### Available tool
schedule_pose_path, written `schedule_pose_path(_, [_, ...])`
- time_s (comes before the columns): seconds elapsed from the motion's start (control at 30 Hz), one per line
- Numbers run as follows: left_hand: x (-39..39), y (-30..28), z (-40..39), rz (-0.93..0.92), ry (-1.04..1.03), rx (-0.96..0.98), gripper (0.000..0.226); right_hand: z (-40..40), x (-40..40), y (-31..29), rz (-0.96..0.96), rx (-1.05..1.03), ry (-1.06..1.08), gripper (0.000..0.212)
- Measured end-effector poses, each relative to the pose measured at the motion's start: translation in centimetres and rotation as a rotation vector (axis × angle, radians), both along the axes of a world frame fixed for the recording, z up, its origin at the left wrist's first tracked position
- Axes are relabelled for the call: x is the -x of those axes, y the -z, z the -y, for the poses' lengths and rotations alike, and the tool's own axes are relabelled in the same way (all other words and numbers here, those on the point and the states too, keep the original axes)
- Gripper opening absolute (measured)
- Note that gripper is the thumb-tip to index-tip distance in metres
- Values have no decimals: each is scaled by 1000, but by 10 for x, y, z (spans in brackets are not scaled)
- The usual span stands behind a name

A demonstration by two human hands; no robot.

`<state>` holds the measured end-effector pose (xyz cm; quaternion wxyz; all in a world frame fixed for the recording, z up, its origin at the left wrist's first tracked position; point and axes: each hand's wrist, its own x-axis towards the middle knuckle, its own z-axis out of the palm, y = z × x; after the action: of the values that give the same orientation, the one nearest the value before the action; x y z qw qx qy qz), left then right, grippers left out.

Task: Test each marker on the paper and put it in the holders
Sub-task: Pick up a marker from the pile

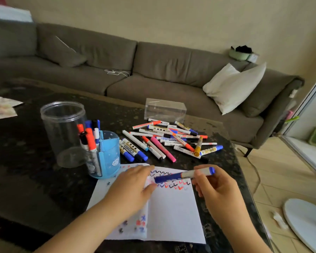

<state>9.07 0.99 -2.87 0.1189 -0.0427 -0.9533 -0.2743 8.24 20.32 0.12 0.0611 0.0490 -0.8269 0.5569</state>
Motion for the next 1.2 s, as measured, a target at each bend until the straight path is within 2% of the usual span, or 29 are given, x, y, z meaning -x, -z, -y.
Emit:
schedule_pose_path(0.07, [-17,-17,20,-63,-55,102,40,12,-14,-10,-64,-56,-34,9])
schedule_pose_path(0.17, [-64,-30,66,-209,-161,168,17,43,-42,-20,-125,-120,-179,15])
schedule_pose_path(0.23, [-109,-28,99,-288,-270,171,15,72,-62,-23,-160,-169,-300,17])
schedule_pose_path(0.4, [-235,-7,164,-81,-538,96,16,168,-115,-12,-204,-186,-598,15])
schedule_pose_path(0.57, [-333,23,207,36,-851,106,2,262,-171,8,-118,-189,-918,7])
schedule_pose_path(0.63, [-357,34,218,71,-921,83,4,292,-188,22,-73,-235,-1003,9])
schedule_pose_path(0.73, [-377,47,228,93,-983,74,8,330,-204,49,-5,-360,-1077,20])
schedule_pose_path(0.87, [-386,59,237,103,-1001,71,8,357,-215,77,178,-639,-1189,53])
schedule_pose_path(0.9, [-386,59,239,99,-1001,74,8,359,-214,80,187,-658,-1190,55])
schedule_pose_path(1.07, [-368,51,237,71,-968,77,13,338,-201,60,30,-513,-1122,17])
schedule_pose_path(1.2, [-326,25,219,12,-839,74,14,294,-174,30,-123,-385,-1000,10])
